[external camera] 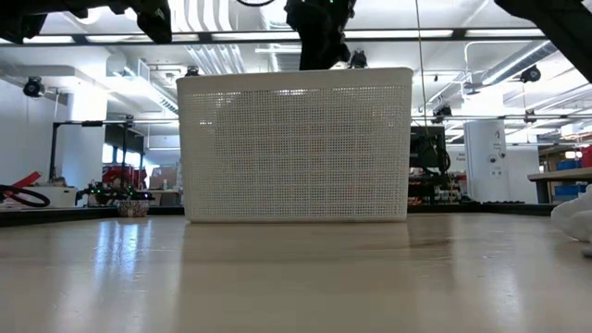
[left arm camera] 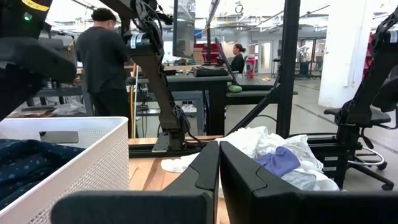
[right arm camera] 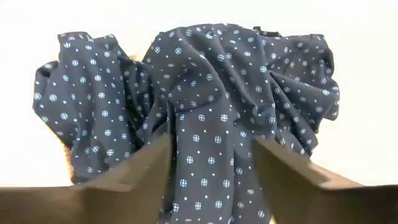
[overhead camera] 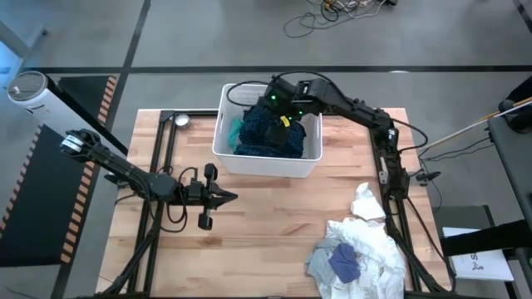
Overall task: Sort clothes
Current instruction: Put the blue polo shirt into the laundry organizer
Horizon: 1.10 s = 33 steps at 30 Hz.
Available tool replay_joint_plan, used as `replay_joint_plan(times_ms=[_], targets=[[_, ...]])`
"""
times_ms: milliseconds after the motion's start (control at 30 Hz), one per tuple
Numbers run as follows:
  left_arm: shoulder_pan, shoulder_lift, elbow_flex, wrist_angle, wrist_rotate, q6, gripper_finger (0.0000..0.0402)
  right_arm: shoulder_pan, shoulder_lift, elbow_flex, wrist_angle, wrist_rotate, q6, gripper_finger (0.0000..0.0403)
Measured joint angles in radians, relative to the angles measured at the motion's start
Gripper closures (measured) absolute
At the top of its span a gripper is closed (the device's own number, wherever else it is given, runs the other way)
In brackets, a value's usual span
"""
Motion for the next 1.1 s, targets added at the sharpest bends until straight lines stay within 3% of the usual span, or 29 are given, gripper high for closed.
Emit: replay_joint_plan(times_ms=[167, 233, 767, 1100], targets=[[-0.005, 0.0, 0.0, -0.007, 0.0, -0.004, 0.0402, -0.006, 0.056, -0.005, 0.0, 0.0, -0.062, 0.0351], [-0.007, 0.0, 0.0, -0.014, 0.0, -0.007, 0.0402, -0.016, 0.081, -0.006, 0.001, 0.0, -0.071, 0.0389], [-0.009, 0.0, 0.0, -0.028, 0.0, -0.015, 0.0402, -0.071, 0.256, -0.039, 0.002, -0.07, -0.083, 0.0402], [-0.009, 0.0, 0.0, -0.027, 0.0, -0.014, 0.0402, -0.07, 0.192, -0.023, -0.045, -0.075, -0.077, 0.0399]])
